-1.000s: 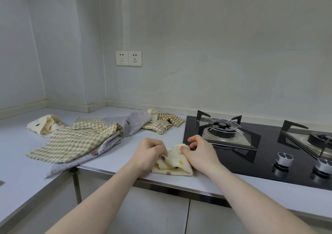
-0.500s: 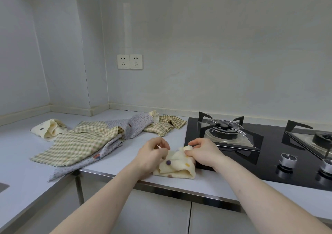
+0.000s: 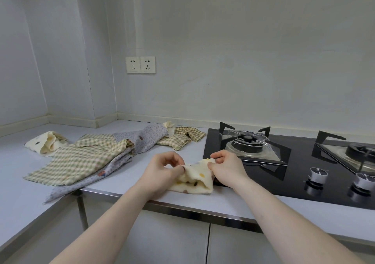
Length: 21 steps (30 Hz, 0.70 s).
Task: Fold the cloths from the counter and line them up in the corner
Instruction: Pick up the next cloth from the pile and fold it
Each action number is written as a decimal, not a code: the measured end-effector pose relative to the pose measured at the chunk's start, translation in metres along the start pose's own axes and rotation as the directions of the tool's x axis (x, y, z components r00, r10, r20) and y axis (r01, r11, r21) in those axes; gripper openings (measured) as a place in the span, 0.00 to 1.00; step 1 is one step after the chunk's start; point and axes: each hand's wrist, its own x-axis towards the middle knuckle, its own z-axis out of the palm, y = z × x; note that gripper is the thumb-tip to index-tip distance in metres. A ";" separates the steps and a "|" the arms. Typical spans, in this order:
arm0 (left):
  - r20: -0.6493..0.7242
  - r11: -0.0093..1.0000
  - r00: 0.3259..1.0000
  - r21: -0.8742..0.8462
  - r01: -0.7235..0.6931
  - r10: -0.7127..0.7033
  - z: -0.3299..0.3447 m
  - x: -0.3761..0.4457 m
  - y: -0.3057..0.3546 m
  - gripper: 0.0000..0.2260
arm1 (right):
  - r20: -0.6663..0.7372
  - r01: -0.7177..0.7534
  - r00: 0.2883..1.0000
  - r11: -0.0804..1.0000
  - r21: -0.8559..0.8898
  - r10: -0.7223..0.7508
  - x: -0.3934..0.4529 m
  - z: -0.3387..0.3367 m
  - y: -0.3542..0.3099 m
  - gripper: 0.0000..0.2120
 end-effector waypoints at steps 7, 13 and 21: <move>0.103 0.999 0.994 -0.021 0.033 -0.031 -0.001 -0.002 0.004 0.08 | -0.005 0.033 0.999 0.999 -0.023 -0.033 -0.003 0.001 0.001 0.10; -0.121 0.971 0.966 0.042 0.234 -0.227 -0.001 0.006 0.004 0.10 | 0.027 -0.004 1.000 1.000 -0.007 0.004 -0.001 0.003 -0.005 0.13; -0.080 0.801 0.963 0.540 0.260 -0.259 0.010 0.009 0.003 0.13 | 0.093 0.039 0.995 0.996 -0.081 -0.031 -0.002 -0.001 -0.002 0.15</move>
